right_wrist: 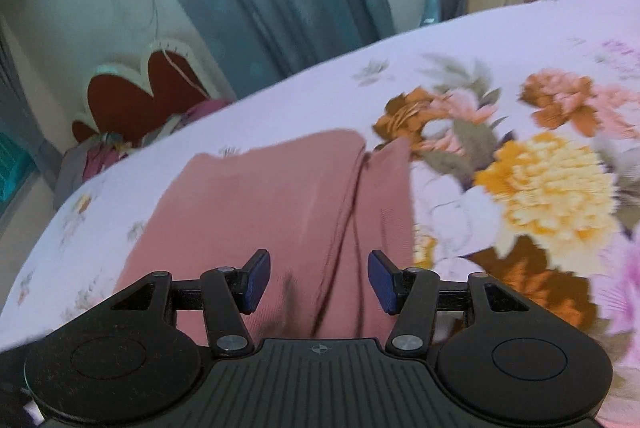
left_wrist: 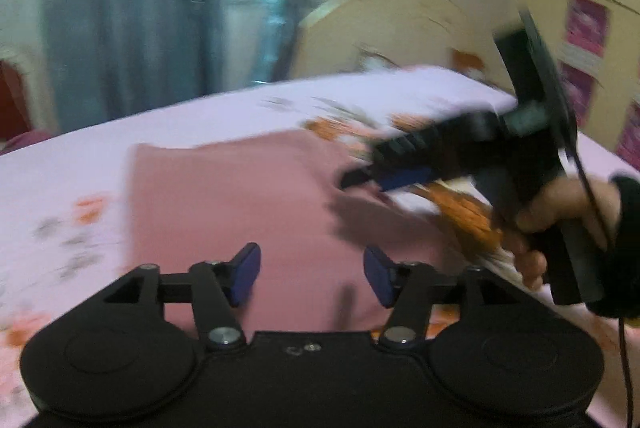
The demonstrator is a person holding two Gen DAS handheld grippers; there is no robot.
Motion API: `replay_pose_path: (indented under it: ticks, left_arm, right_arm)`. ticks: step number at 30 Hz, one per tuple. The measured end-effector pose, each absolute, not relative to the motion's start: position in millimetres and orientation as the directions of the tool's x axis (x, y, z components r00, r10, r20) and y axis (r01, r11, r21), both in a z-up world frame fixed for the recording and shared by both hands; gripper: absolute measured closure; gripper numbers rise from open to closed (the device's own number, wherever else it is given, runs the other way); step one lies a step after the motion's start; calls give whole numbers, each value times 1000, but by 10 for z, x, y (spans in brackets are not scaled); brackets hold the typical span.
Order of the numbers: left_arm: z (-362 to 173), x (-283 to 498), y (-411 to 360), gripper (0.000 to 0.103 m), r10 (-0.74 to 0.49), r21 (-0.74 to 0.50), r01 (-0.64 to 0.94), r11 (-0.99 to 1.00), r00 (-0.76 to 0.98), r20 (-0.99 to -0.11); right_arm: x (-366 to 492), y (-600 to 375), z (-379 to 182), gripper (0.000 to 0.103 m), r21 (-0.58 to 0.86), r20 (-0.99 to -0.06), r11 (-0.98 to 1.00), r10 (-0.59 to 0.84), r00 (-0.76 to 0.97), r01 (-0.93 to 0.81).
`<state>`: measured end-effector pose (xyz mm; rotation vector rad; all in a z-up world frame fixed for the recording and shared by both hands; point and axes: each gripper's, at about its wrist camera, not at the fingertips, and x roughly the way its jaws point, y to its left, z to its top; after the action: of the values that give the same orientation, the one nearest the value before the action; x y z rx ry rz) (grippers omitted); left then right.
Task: Fold small clothes
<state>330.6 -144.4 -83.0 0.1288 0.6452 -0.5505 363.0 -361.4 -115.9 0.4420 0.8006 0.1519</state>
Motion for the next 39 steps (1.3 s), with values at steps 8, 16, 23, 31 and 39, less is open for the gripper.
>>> replay_pose_path:
  ticks: [8, 16, 23, 31, 39]
  left_arm:
    - [-794, 3691, -882, 45, -270, -97, 268, 959, 744, -611]
    - [-895, 3960, -885, 45, -268, -128, 243, 962, 729, -630]
    - [-1121, 4143, -1079, 41, -291, -143, 266, 953, 687, -666]
    - [-1178, 4171, -988, 37, -315, -180, 265, 947, 670, -673]
    - [-1105, 4119, -949, 36, -314, -158, 283, 946, 681, -662]
  right_arm:
    - [3915, -3594, -1353, 51, 458, -682, 888, 318, 658, 46]
    - [3859, -3591, -1146, 94, 337, -667, 942, 242, 704, -5]
    - [3845, -3829, -1375, 103, 226, -762, 970, 117, 637, 91]
    - [3407, -3968, -1040, 58, 410, -670, 907, 228, 707, 95]
    - [3396, -3509, -1089, 52, 368, -679, 930, 265, 685, 6]
